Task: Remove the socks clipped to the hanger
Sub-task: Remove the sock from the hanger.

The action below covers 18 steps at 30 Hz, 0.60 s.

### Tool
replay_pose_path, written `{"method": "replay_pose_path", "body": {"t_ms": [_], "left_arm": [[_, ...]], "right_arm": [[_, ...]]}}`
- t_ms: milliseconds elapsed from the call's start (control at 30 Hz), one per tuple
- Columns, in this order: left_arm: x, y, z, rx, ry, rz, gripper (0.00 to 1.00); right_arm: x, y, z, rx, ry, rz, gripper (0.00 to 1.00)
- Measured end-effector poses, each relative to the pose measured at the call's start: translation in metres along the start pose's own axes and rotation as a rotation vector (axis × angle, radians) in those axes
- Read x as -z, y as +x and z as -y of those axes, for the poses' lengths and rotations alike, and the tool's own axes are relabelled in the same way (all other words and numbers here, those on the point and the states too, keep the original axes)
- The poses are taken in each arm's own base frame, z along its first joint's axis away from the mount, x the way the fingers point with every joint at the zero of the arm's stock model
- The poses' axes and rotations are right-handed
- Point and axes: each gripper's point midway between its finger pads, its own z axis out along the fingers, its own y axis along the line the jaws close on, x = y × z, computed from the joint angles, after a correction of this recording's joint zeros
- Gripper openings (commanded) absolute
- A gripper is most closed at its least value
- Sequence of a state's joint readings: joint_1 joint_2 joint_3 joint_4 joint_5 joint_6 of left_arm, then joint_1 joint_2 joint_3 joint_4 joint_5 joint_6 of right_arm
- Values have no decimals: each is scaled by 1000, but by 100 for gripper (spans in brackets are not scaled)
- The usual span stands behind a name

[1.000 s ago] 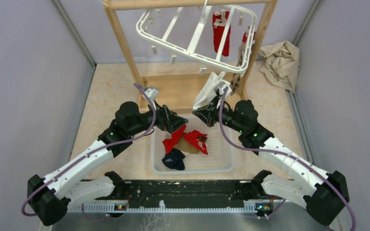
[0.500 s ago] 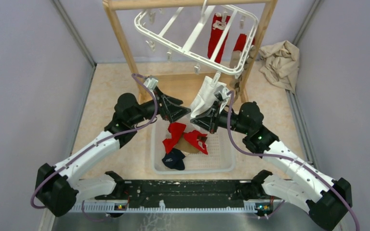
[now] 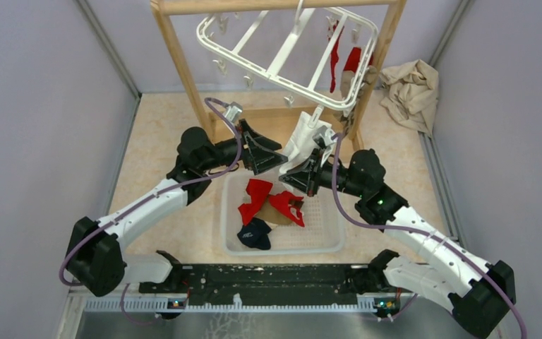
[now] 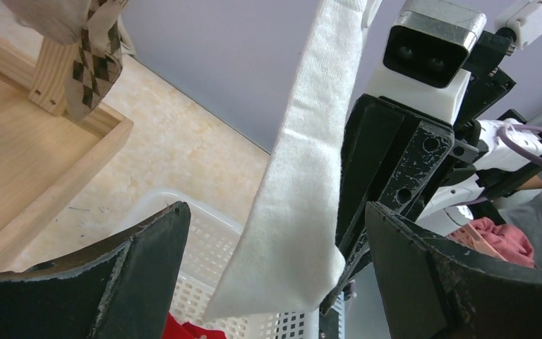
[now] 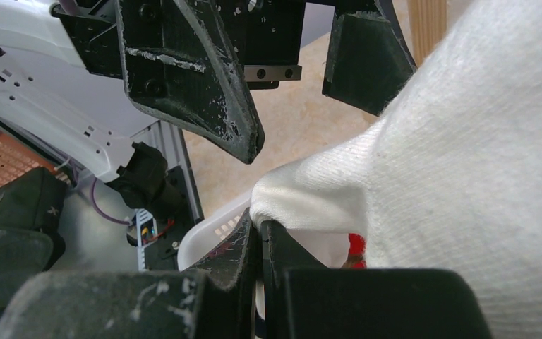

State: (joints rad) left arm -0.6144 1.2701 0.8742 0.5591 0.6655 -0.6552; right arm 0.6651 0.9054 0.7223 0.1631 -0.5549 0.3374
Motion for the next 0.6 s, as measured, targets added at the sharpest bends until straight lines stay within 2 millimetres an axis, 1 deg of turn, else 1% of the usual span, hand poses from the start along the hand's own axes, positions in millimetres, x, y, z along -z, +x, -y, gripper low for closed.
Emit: {"method": "replay_pose_path", "body": {"t_ms": [300,367,467,533,600], "left_arm": [[-7,5,5,37,71,-19,98],[-8,4,4,38,73,-19,91],[-10,2,4,35,72,-16,75],[-12,0,3,31,72,-13,68],[-14,-1,2,30,71,-13,63]], "right_arm": [[-4,5,6,-12,17,-14,0],[-4,5,7,-13,18,-15,0],[-4,5,7,-16,18,-15,0],[-5,5,7,-16,17,-14,0],[-5,5,7,-15,17,-12,0]]}}
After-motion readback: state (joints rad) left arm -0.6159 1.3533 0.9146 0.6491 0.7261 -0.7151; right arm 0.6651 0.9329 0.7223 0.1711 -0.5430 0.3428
